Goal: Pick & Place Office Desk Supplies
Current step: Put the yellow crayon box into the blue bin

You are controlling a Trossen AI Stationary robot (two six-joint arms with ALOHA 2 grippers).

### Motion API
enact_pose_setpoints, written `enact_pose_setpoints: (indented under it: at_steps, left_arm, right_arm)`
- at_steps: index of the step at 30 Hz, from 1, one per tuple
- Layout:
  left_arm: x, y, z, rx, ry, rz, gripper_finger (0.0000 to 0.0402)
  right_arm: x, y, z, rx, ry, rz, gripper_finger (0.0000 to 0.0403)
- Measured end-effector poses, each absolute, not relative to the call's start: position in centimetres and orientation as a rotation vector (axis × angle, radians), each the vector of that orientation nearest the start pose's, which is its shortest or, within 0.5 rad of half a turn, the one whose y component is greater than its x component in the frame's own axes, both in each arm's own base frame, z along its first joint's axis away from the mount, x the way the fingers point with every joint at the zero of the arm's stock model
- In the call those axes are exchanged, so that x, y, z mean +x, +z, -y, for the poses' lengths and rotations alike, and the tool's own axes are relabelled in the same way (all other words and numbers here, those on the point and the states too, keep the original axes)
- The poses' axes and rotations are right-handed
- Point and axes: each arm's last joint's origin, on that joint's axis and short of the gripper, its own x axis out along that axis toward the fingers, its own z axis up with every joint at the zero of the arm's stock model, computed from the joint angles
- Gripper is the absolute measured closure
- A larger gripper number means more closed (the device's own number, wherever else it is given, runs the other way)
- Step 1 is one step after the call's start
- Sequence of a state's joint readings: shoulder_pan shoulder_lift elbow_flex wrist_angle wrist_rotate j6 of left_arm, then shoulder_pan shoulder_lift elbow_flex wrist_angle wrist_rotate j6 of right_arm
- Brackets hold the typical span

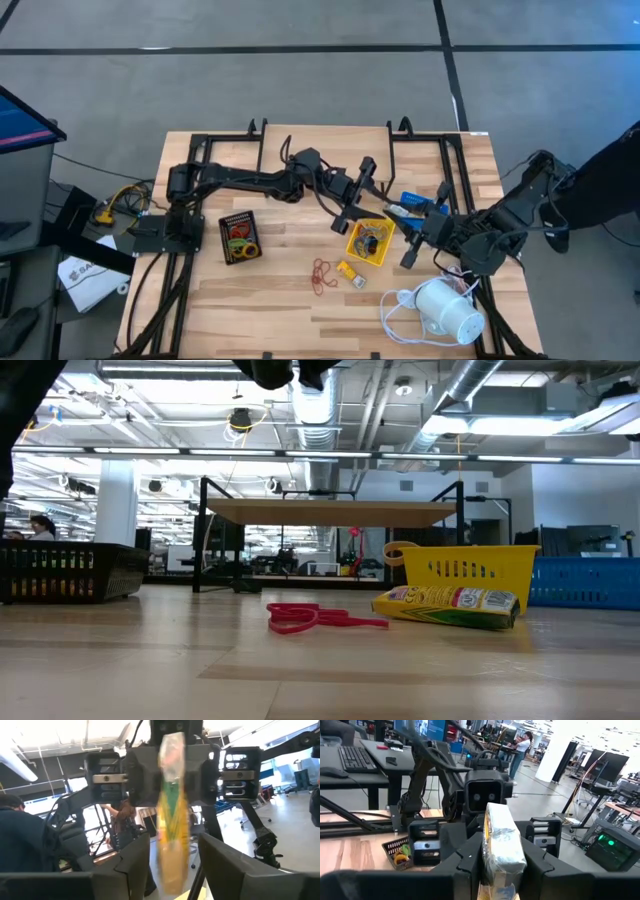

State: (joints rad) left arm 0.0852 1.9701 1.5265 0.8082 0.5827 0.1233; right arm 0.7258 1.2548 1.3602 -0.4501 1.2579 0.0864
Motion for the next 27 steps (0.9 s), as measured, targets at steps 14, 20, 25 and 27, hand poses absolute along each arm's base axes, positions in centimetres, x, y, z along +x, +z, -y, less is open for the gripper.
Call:
enact_pose_setpoints:
  at_steps: [14,20,25,27]
  left_arm:
    - [34.7,39.0,-3.9,0.395,-0.295,0.241,0.0238]
    - [29.5,38.5,-3.5,0.411,-0.164,0.204,0.0238]
    - [27.4,37.1,-3.3,0.403,-0.110,0.214,0.0238]
    - [27.1,36.5,-3.3,0.393,-0.095,0.204,0.0238]
  right_arm:
    - [16.4,36.4,-10.8,-0.059,-0.718,-0.362,0.0317]
    - [15.3,31.9,-9.3,0.018,-0.852,-0.436,0.0317]
    - [14.5,28.5,-7.4,0.106,-0.974,-0.481,0.0317]
    - [14.0,27.5,-6.5,0.161,-1.025,-0.482,0.0317]
